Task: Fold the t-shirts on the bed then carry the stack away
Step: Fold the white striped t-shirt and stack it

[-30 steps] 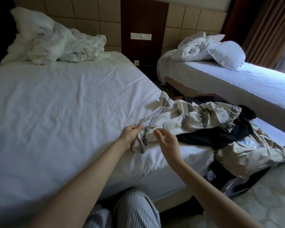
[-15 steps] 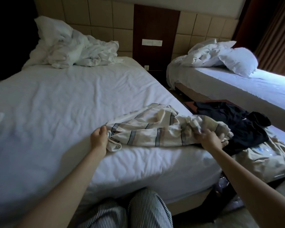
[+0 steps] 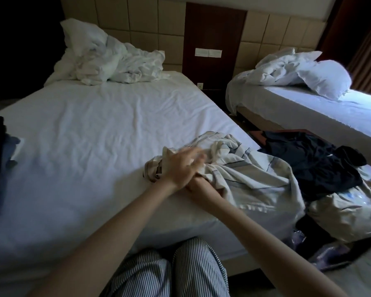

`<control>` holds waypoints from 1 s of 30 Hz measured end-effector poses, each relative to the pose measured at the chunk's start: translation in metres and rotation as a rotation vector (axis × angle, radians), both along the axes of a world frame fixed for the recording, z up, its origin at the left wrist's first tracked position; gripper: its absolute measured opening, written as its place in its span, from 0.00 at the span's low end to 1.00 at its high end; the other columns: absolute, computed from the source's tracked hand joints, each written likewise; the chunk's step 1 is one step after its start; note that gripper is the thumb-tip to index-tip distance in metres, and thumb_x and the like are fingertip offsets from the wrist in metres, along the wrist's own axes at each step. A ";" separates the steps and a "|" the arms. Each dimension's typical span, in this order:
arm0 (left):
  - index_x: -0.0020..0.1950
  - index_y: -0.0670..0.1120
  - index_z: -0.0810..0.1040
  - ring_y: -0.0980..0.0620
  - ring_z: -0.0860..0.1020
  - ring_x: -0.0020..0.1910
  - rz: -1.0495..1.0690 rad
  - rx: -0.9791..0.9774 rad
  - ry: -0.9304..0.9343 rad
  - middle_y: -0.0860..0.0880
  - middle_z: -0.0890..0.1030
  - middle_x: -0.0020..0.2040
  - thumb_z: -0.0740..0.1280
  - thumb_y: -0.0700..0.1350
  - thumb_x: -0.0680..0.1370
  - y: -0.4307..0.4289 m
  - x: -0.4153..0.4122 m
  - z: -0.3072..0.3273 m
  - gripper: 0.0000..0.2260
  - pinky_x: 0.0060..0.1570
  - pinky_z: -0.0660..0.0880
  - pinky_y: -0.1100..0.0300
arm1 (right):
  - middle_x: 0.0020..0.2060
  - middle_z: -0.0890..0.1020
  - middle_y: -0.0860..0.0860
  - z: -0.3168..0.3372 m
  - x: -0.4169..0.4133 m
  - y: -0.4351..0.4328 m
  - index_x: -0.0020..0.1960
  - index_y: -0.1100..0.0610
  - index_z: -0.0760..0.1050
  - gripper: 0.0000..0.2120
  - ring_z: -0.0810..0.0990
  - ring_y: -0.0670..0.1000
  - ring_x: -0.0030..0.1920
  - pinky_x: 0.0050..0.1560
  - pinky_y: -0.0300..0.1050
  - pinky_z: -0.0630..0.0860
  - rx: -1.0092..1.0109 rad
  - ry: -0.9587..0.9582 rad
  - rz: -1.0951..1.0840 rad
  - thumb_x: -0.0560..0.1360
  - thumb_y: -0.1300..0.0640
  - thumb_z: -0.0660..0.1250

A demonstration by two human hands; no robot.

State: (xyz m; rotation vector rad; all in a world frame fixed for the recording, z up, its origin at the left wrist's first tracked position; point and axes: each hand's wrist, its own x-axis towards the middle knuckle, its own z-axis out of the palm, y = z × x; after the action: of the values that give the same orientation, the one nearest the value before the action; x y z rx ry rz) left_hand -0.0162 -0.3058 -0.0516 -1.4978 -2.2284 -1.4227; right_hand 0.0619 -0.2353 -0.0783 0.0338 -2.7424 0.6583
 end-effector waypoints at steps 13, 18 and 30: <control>0.63 0.46 0.78 0.45 0.71 0.64 -0.161 -0.493 0.324 0.46 0.74 0.66 0.61 0.42 0.76 0.024 -0.001 -0.019 0.16 0.62 0.67 0.51 | 0.64 0.72 0.50 -0.061 0.119 0.084 0.67 0.49 0.65 0.26 0.69 0.52 0.61 0.61 0.49 0.61 0.552 0.108 -0.178 0.69 0.47 0.60; 0.55 0.34 0.77 0.40 0.76 0.56 0.116 -0.095 0.013 0.36 0.79 0.54 0.62 0.33 0.75 0.005 -0.013 0.001 0.10 0.54 0.67 0.61 | 0.62 0.71 0.57 -0.068 0.142 0.127 0.70 0.52 0.62 0.48 0.67 0.57 0.62 0.61 0.54 0.61 0.409 -0.046 -0.532 0.56 0.41 0.78; 0.76 0.51 0.56 0.41 0.68 0.66 0.174 -0.602 0.408 0.45 0.67 0.70 0.58 0.50 0.68 -0.031 -0.026 0.006 0.36 0.63 0.64 0.52 | 0.27 0.67 0.49 0.035 0.097 0.120 0.34 0.58 0.64 0.15 0.65 0.47 0.30 0.34 0.45 0.61 -0.292 0.304 -0.497 0.79 0.61 0.60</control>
State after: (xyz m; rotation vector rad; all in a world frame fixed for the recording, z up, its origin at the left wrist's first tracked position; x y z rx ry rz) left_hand -0.0426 -0.3367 -0.0456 -1.5006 -2.5317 -0.3496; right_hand 0.1587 -0.1157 -0.0433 -0.5470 -2.2128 0.8149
